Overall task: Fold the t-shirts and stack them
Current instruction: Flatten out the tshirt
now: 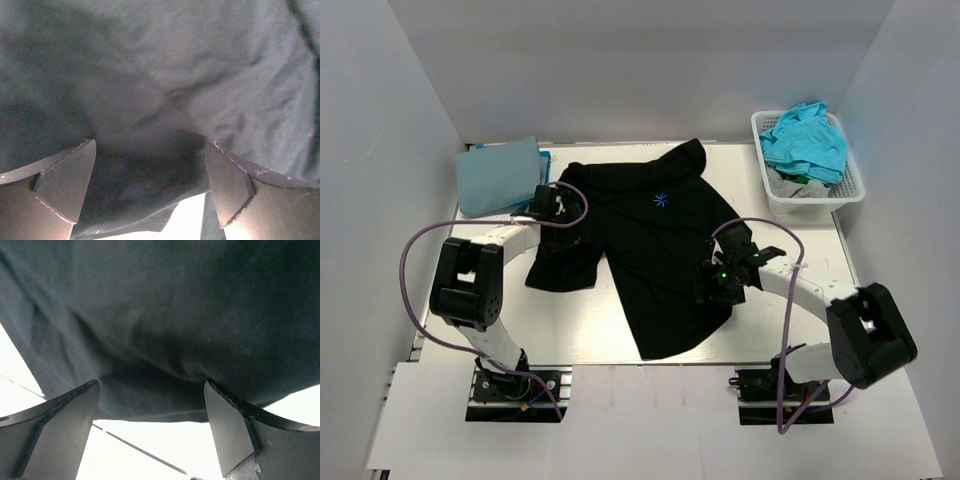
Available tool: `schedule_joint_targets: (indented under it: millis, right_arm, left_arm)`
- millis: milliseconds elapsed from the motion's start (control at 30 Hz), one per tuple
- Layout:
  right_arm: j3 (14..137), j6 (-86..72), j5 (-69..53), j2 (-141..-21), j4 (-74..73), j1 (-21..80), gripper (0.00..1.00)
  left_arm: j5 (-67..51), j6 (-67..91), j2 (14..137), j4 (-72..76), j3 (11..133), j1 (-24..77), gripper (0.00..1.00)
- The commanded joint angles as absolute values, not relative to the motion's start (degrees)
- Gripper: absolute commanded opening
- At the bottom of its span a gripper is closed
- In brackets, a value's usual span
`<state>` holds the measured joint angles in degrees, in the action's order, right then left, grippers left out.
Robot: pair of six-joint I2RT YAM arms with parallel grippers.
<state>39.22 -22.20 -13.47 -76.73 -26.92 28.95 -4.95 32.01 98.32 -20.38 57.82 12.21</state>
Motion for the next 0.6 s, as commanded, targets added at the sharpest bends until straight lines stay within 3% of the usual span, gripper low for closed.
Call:
schedule_joint_targets:
  millis: [0,233,367,567]
  right_arm:
    - [40.1,-22.2,-12.6,-81.3,-22.2,28.6,0.90]
    - [50.3,-23.2,3.9,-92.9,-25.4,23.3,0.90]
    - [63.4,-22.8,9.0,-102.4,-30.2,16.8,0.90]
    - [78.9,-18.7,7.8,-108.8,-30.0,13.4,0.90]
  left_arm:
    - [-3.3,35.1,95.2,-22.3,52.7,12.4,1.00]
    - [-5.3,41.2,82.5,-24.5,37.7,12.9,1.00]
    - [-21.5,43.6,75.3,-19.3,29.3,15.2,1.00]
    - [-19.1,44.7,64.1,-29.9,33.7,17.7,1.00]
